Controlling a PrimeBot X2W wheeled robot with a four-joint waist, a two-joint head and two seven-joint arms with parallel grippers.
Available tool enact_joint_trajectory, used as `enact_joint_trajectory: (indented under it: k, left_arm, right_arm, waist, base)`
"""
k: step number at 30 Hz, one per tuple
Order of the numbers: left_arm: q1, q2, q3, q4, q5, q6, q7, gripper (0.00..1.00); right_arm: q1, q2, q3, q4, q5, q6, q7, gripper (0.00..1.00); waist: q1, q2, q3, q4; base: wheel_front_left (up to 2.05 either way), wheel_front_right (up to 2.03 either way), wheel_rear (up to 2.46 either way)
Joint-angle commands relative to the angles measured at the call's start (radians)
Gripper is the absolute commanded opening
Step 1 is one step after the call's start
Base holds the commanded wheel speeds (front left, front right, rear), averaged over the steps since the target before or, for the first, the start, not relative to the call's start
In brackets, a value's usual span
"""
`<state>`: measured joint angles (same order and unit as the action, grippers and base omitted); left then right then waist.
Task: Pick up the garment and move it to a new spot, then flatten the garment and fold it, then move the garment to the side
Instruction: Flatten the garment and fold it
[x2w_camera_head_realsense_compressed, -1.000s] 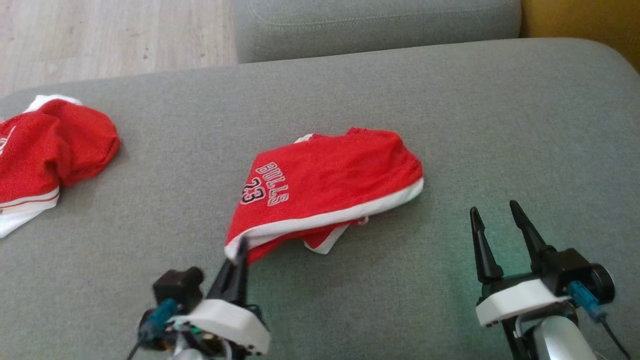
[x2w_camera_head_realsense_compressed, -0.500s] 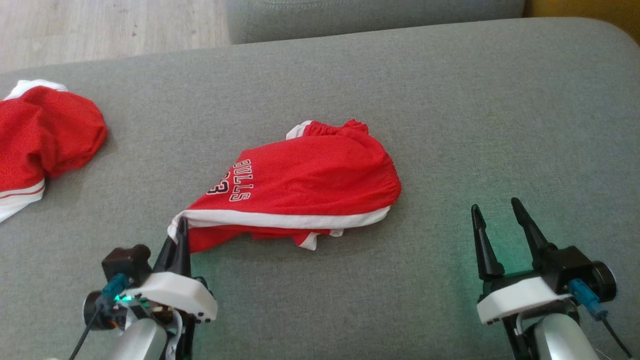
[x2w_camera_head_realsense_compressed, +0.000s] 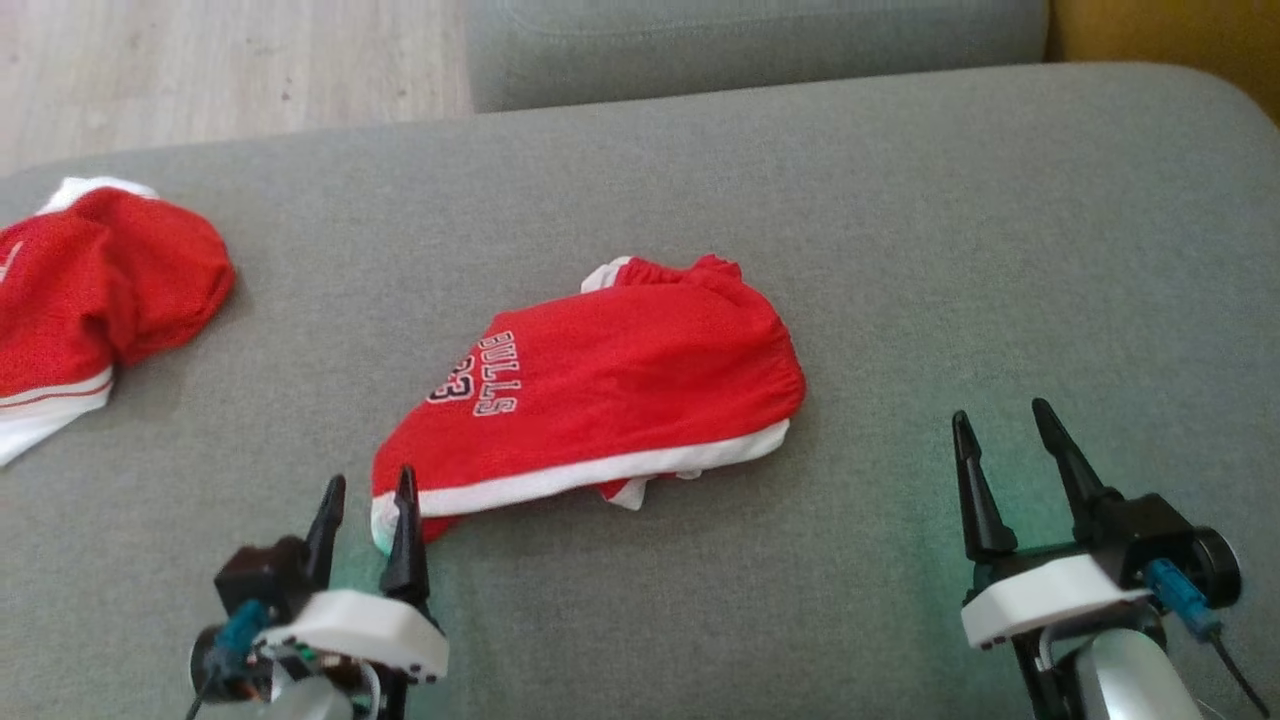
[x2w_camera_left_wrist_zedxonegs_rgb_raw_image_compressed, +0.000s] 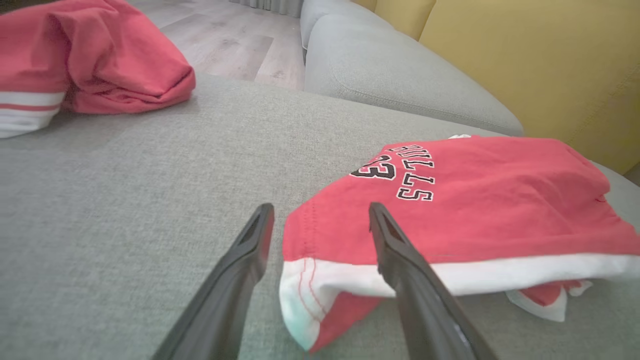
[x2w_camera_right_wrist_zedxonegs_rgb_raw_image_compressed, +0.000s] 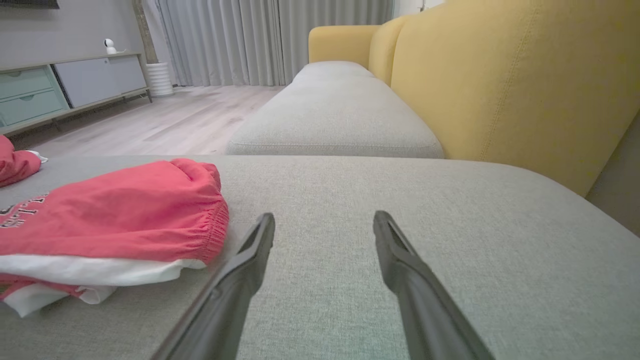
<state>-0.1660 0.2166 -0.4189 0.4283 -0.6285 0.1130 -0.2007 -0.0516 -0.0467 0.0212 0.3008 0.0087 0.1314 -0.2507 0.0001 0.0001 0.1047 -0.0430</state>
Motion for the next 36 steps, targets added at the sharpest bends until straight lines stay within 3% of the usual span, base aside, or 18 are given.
enact_joint_trajectory:
  k: [1,15,36]
  left_arm:
    - [0.002,0.009,0.041,-0.031,-0.007,-0.005,-0.024,1.00]
    - [0.107,-0.017,0.039,-0.173,0.035,0.028,-0.056,1.00]
    - [0.162,-0.036,0.043,-0.197,0.073,0.033,-0.061,1.00]
  right_arm:
    - [-0.019,-0.004,0.015,-0.025,0.005,-0.001,-0.011,1.00]
    - [0.033,-0.004,0.008,-0.035,0.028,-0.001,-0.011,1.00]
    - [0.046,-0.004,0.054,-0.006,0.050,-0.001,-0.011,1.00]
  waist:
    - [-0.0001,-0.0001,-0.028,0.014]
    - [-0.0001,-0.0001,-0.111,0.056]
    - [-0.0001,-0.0001,-0.116,0.064]
  base:
    - [0.00,0.00,0.00]
    - [0.00,0.00,0.00]
    - [0.00,0.00,0.00]
